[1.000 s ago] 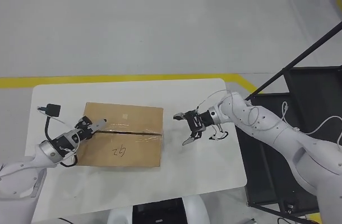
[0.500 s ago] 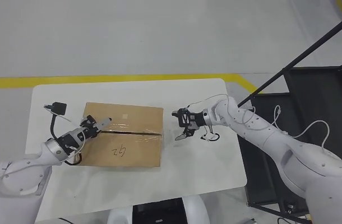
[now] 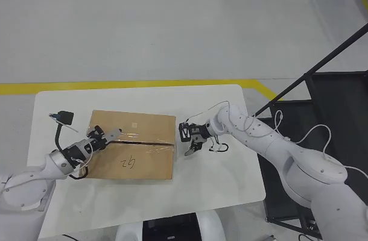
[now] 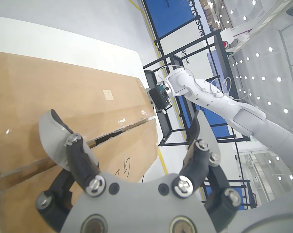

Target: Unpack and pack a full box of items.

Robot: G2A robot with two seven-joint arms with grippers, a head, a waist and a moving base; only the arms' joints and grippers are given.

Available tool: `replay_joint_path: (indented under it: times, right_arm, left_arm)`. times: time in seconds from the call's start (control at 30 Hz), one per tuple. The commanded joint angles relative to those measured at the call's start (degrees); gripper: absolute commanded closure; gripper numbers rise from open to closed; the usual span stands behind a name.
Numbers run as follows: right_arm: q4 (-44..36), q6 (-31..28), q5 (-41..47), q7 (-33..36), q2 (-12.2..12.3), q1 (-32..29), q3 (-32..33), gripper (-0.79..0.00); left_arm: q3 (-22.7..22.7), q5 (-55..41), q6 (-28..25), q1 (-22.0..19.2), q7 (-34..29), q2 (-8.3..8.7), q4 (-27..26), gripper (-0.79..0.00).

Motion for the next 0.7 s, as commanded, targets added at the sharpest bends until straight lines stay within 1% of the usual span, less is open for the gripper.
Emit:
replay_joint_path:
  times: [0.0, 0.17, 0.23, 0.27, 0.33, 0.4, 0.47, 0.5, 0.57, 0.63, 0.67]
  right_arm:
    - [0.5, -0.1, -1.9, -1.7, -0.7, -0.1, -0.8, -0.785]
    - [2.2, -0.1, -7.7, -6.3, -1.6, -0.1, -2.1, -0.785]
    - [3.1, -0.1, -9.8, -8.2, -1.8, -0.1, -2.1, -0.727]
    - [3.6, -0.1, -10.8, -9.3, -1.8, -0.1, -2.1, -0.711]
    - [4.2, -0.1, -13.2, -11.7, -1.7, -0.1, -2.1, -0.64]
    - [4.4, -0.1, -16.5, -14.4, -1.5, -0.1, -2.1, -0.637]
    - [4.2, -0.1, -20.5, -18.2, -1.0, -0.2, -2.1, -0.6]
    - [3.9, -0.1, -22.7, -20.6, -0.7, -0.3, -2.1, -0.594]
    - [3.6, -0.1, -27.5, -26.0, 0.1, -0.3, -2.1, -0.548]
    - [3.8, -0.1, -32.0, -31.8, 0.9, -0.2, -2.1, -0.529]
    - [3.9, -0.1, -33.9, -33.4, 1.3, -0.1, -2.1, -0.533]
  left_arm:
    - [0.1, 0.0, 0.1, 0.0, 0.1, -0.02, -0.1, -0.785]
    - [0.7, 0.3, 0.2, -0.2, 0.1, -0.09, 0.3, -0.785]
    - [0.9, 0.4, 0.2, -0.4, 0.1, -0.11, 0.4, -0.785]
    - [0.9, 0.4, 0.2, -0.4, 0.1, -0.12, 0.4, -0.785]
    - [0.9, 0.3, 0.1, -0.5, 0.0, -0.12, 0.4, -0.785]
    - [0.7, 0.1, -0.1, -0.5, 0.0, -0.12, 0.5, -0.785]
    - [0.5, -0.1, -0.3, -0.4, -0.1, -0.11, 0.6, -0.785]
    - [0.4, -0.1, -0.4, -0.3, -0.1, -0.11, 0.7, -0.785]
    - [0.4, -0.2, -0.6, -0.2, -0.1, -0.11, 0.9, -0.785]
    - [0.4, -0.3, -0.8, -0.1, -0.1, -0.13, 0.9, -0.785]
    - [0.3, -0.4, -0.8, -0.1, -0.1, -0.13, 1.0, -0.785]
